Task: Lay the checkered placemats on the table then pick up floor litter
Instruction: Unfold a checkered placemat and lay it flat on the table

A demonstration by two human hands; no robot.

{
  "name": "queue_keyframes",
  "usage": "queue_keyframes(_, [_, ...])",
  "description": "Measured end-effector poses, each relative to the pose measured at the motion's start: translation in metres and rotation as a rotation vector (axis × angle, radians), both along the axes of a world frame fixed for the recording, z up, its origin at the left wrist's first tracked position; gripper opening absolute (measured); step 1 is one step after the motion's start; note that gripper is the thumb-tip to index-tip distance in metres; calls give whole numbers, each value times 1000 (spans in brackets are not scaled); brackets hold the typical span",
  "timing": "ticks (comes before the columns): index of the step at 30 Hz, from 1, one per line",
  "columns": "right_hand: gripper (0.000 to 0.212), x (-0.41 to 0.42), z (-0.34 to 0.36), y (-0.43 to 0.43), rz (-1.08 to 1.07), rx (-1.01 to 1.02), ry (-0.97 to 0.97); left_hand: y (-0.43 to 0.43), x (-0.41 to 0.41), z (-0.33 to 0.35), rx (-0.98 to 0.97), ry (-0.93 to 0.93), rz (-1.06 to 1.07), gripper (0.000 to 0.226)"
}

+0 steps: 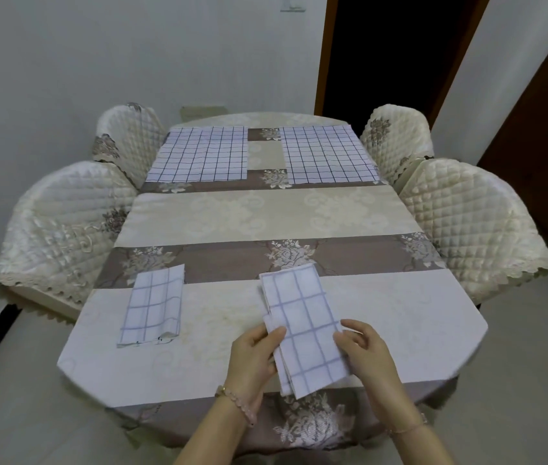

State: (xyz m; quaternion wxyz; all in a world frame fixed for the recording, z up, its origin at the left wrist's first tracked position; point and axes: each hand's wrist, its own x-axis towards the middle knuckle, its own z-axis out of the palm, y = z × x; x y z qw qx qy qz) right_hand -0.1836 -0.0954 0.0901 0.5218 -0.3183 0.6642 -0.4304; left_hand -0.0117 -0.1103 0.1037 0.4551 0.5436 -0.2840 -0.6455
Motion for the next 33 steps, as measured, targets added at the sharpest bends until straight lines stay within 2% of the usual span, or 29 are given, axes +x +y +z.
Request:
queue_keyframes(2, [29,9,1,4,30,-65,221,1,6,-2,-56,-123,29,12])
queue_keyframes(4, [25,19,8,11,31,-167,294,1,10,-3,-136,-225,22,24])
queue_keyframes(8, [19,39,18,18,193,-189,192,5,9,5,-220,-286,3,4])
queue_keyframes(12, [20,54,21,18,271,-140,67,10,9,6,-180,-255,2,14])
queue_keyframes(17, [16,61,18,20,318,-129,97,15,8,9,-132,-168,-30,16])
queue_keyframes(20, [6,56,13,18,249,-161,84,16,11,12,-164,-191,-33,19])
queue_keyframes(24, [27,33,5,14,115,-147,81,12,36,10,-188,-239,4,13])
queue_keyframes(27, [27,9,-4,9,90,-95,98,9,64,-3,-151,-304,44,7])
queue_keyframes(30, [37,-4,-16,4,55,-52,88,6,88,-20,-77,-359,83,7])
queue_keyframes(33, [30,-6,-19,3,50,23,62,0,99,-37,-20,-420,64,14])
